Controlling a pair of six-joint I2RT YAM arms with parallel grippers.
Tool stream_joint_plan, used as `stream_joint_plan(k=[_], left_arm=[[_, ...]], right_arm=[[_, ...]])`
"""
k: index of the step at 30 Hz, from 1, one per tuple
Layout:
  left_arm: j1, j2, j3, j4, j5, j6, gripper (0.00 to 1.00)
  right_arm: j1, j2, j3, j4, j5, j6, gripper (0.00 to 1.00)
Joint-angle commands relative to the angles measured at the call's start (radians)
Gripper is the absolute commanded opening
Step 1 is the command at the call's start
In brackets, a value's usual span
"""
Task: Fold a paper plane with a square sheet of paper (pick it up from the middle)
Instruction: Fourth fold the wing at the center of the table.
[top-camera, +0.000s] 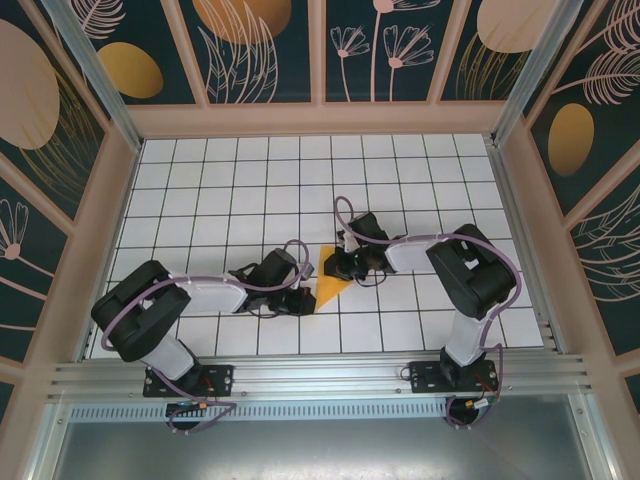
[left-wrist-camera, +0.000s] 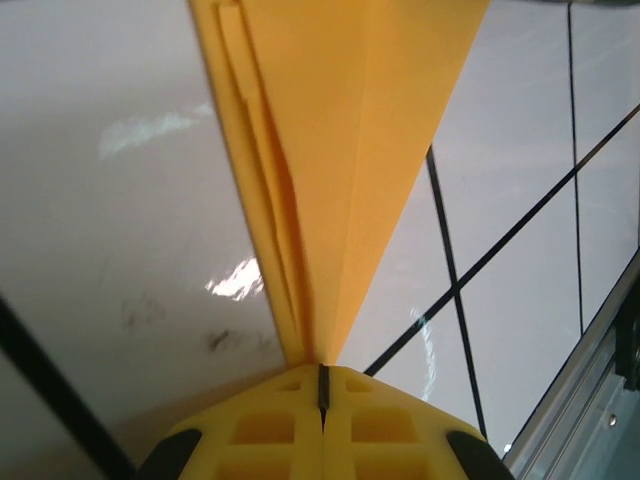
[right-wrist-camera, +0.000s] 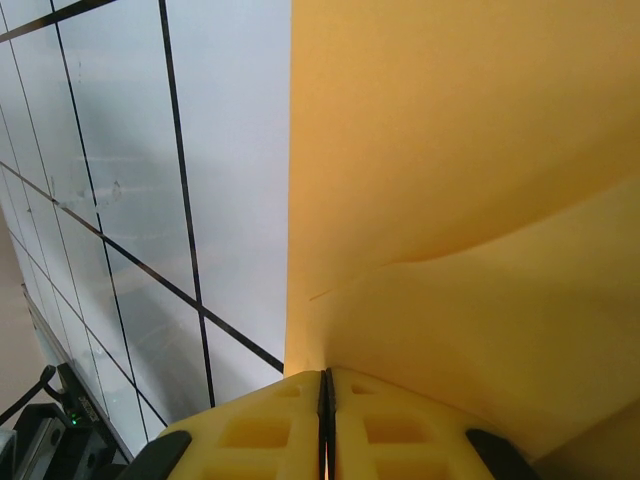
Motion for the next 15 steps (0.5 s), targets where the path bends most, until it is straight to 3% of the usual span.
stream_joint_plan(k=[1,6,15], left_arm=[[-0.015,-0.058,0.011,-0.197,0.007,0.027,0.06],[-0.013,-0.075,0.085,-0.167,-0.042,0.005,0.06],[-0.012,0.004,0.132,0.099,-0.048,-0.067,0.09]], right_arm=[[-0.001,0.039,0.008,-0.04,0.06,-0.018,0.13],[0.0,0.031,0.002,-0.032,0.059,-0.013,0.13],[0.0,0.024,0.006,-0.032,0.059,-0.007,0.13]])
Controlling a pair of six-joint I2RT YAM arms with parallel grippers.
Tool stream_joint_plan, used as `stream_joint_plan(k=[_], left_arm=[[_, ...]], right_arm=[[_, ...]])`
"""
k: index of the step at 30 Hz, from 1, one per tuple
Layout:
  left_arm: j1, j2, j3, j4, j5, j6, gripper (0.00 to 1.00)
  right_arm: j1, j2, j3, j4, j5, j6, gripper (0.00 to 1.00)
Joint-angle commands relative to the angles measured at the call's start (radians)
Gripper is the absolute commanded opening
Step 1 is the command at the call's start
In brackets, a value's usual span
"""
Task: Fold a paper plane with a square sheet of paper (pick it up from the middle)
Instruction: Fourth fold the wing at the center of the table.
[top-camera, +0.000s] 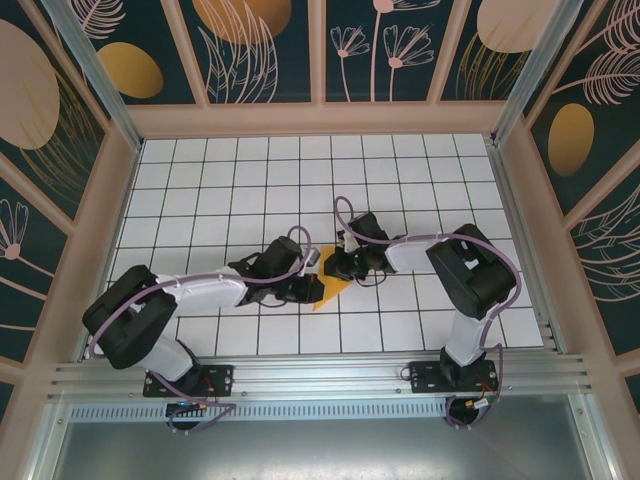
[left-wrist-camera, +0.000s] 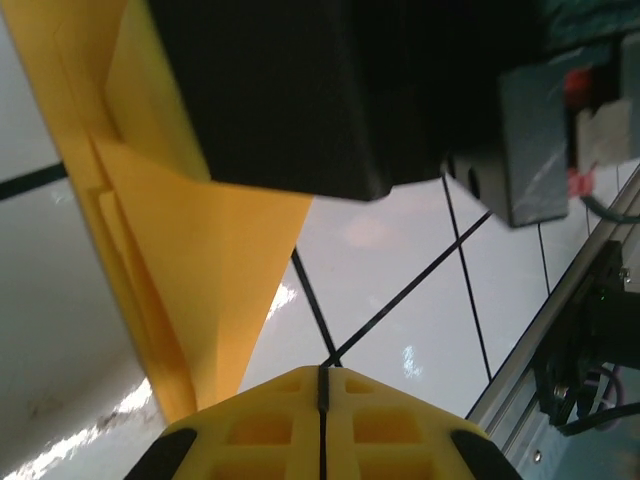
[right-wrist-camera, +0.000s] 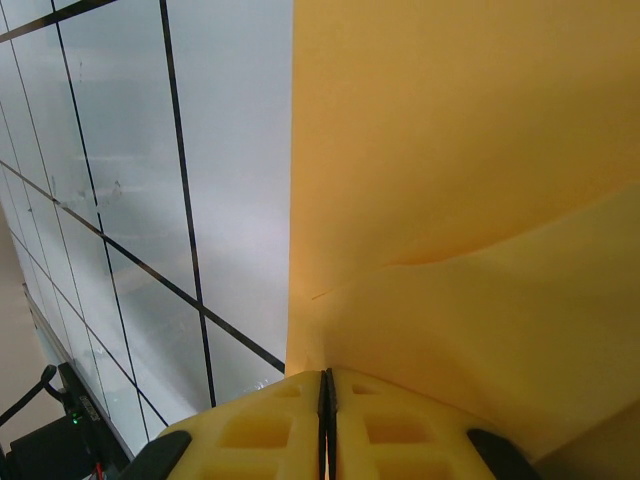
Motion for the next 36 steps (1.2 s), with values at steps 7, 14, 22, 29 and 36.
stream_joint_plan(k=[7,14,22,29,36], left_arm=[[0.0,0.108,-0.004,0.127,-0.028,-0.001,0.09],[0.0,0.161,-0.063,0.1,-0.086,-0.006,0.05],[0.001,0.206,-0.148,0.115,-0.096,-0.023,0.0],[0.0,0.211,-0.147,0.137,-0.082,-0.03,0.0],[0.0,0.217,-0.142,0.137,-0.078,-0.035,0.0]], right_arm=[[-0.002,0.021,-0.001,-0.013,0.05,0.005,0.13],[-0.017,-0.014,0.005,-0.003,0.041,0.015,0.14],[-0.129,-0.311,-0.079,-0.016,0.117,0.021,0.21],[-0.086,-0.308,-0.124,-0.003,0.03,0.015,0.19],[0.01,-0.14,-0.074,0.061,0.009,0.04,0.14]])
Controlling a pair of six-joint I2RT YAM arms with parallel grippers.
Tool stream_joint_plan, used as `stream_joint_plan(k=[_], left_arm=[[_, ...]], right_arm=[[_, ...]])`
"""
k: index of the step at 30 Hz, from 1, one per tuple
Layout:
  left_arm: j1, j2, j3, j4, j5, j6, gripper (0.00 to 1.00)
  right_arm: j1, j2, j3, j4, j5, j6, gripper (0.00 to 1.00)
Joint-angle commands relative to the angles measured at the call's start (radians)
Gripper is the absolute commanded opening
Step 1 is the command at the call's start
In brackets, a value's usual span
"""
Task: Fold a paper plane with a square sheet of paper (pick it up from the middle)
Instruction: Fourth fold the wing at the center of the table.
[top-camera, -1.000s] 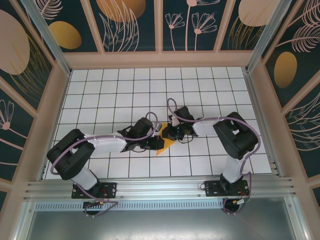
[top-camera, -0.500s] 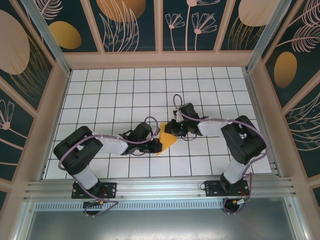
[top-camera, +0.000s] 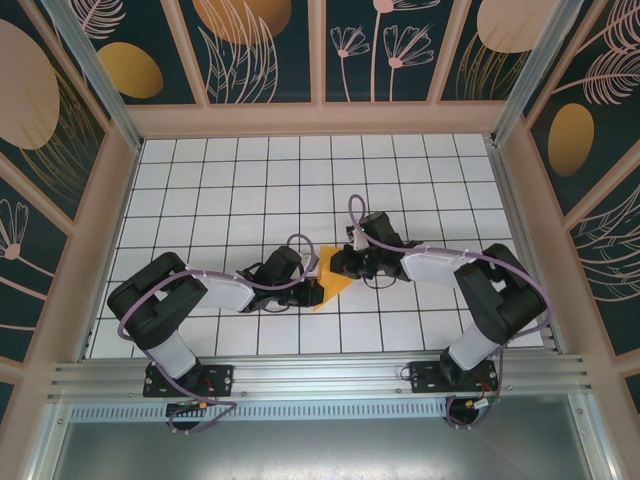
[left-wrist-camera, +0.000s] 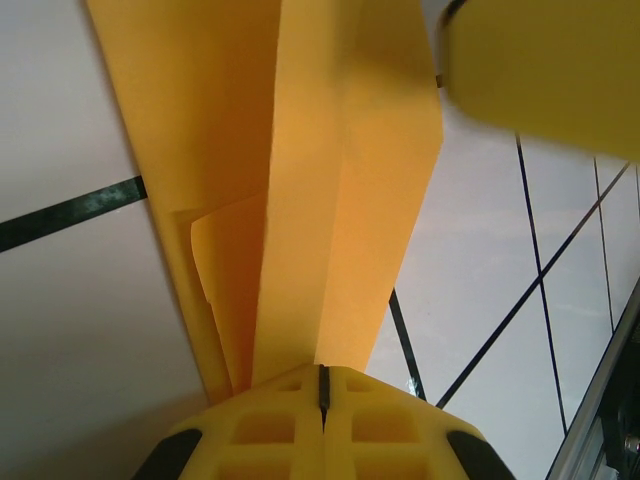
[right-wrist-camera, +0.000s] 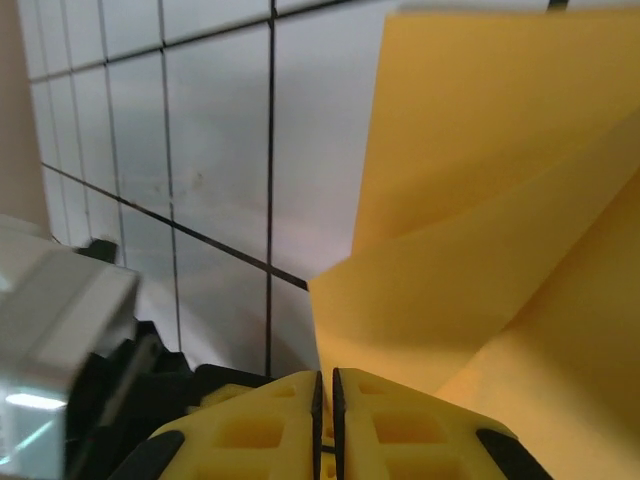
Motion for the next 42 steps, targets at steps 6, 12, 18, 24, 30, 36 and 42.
stream_joint_plan(k=[6,12,18,24,30,36,42], left_arm=[[-0.003,0.086,-0.038,-0.138,-0.038,-0.004,0.0],[-0.002,0.086,-0.068,-0.145,-0.04,-0.008,0.0],[-0.003,0.088,-0.098,-0.134,-0.029,-0.009,0.0],[-0.003,0.087,-0.11,-0.128,-0.021,-0.01,0.0],[-0.003,0.085,-0.112,-0.127,-0.02,-0.012,0.0],[-0.002,0.08,-0.108,-0.13,-0.022,-0.012,0.0],[-0.003,0.079,-0.101,-0.133,-0.023,-0.009,0.0]], right_arm=[[0.016,0.119,0.066,0.026,0.022,0.022,0.13],[-0.034,0.162,0.108,-0.039,0.108,-0.001,0.13],[-0.129,0.223,0.085,0.05,0.04,-0.016,0.13],[-0.206,0.249,0.108,0.066,0.001,-0.037,0.13],[-0.259,0.27,0.174,0.007,0.017,-0.079,0.13],[-0.312,0.28,0.22,-0.051,0.021,-0.112,0.14],[-0.316,0.166,0.246,-0.133,0.037,-0.139,0.15]])
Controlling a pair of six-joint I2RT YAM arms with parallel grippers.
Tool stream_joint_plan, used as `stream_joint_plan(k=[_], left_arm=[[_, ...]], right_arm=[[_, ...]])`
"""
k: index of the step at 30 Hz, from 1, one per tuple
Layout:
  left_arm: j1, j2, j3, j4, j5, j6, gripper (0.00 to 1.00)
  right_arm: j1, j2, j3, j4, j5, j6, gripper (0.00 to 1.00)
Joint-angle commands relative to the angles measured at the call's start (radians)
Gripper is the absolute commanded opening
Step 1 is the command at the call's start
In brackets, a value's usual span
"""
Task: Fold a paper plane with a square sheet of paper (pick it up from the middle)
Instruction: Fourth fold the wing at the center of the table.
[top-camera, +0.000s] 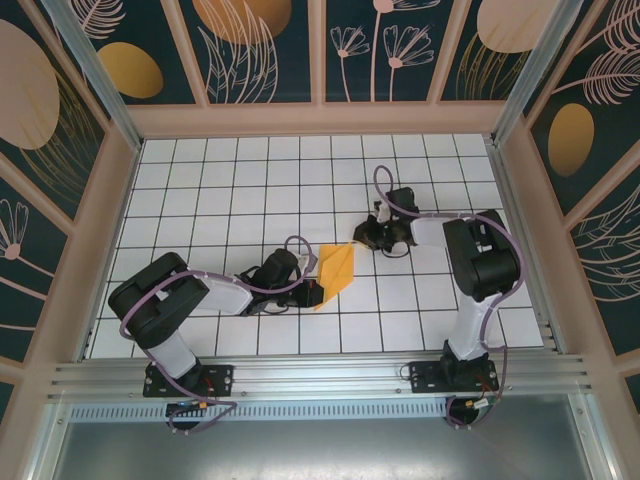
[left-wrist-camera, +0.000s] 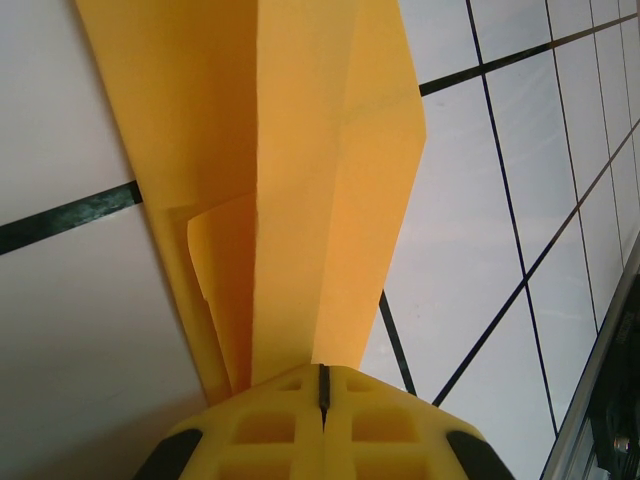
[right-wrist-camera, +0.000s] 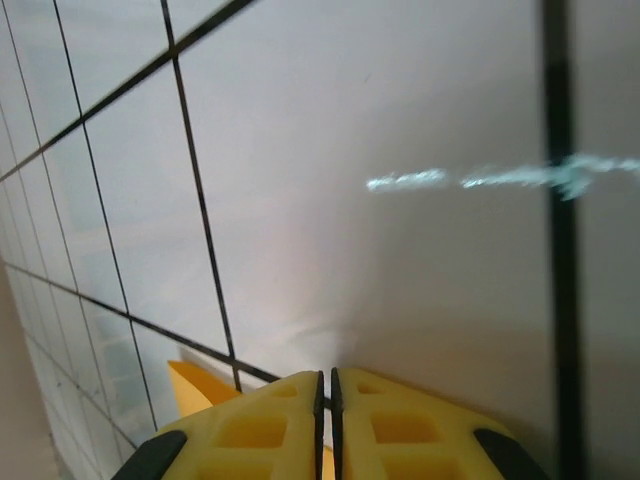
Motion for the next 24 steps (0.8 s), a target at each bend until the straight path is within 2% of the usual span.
stream_joint_plan(k=[1,6,10,15,20,24], left_arm=[[-0.005,0.071,-0.055,-0.234,-0.029,0.0,0.0],[-0.005,0.067,-0.049,-0.237,-0.029,0.001,0.0],[-0.005,0.076,-0.032,-0.244,-0.026,0.006,0.0],[-0.005,0.073,-0.024,-0.249,-0.024,0.009,0.0],[-0.005,0.074,-0.028,-0.25,-0.014,0.015,0.0],[-0.005,0.07,-0.037,-0.249,-0.011,0.017,0.0]], right_arm=[[-0.003,-0.104,0.014,-0.069,0.058,-0.043,0.16],[0.067,-0.195,-0.036,-0.061,0.041,-0.018,0.17],[0.179,-0.196,-0.052,-0.044,0.044,0.016,0.17],[0.261,-0.176,-0.116,0.051,0.032,0.084,0.18],[0.265,-0.102,-0.112,0.072,0.028,0.087,0.17],[0.239,-0.041,-0.058,0.004,0.098,0.054,0.17]])
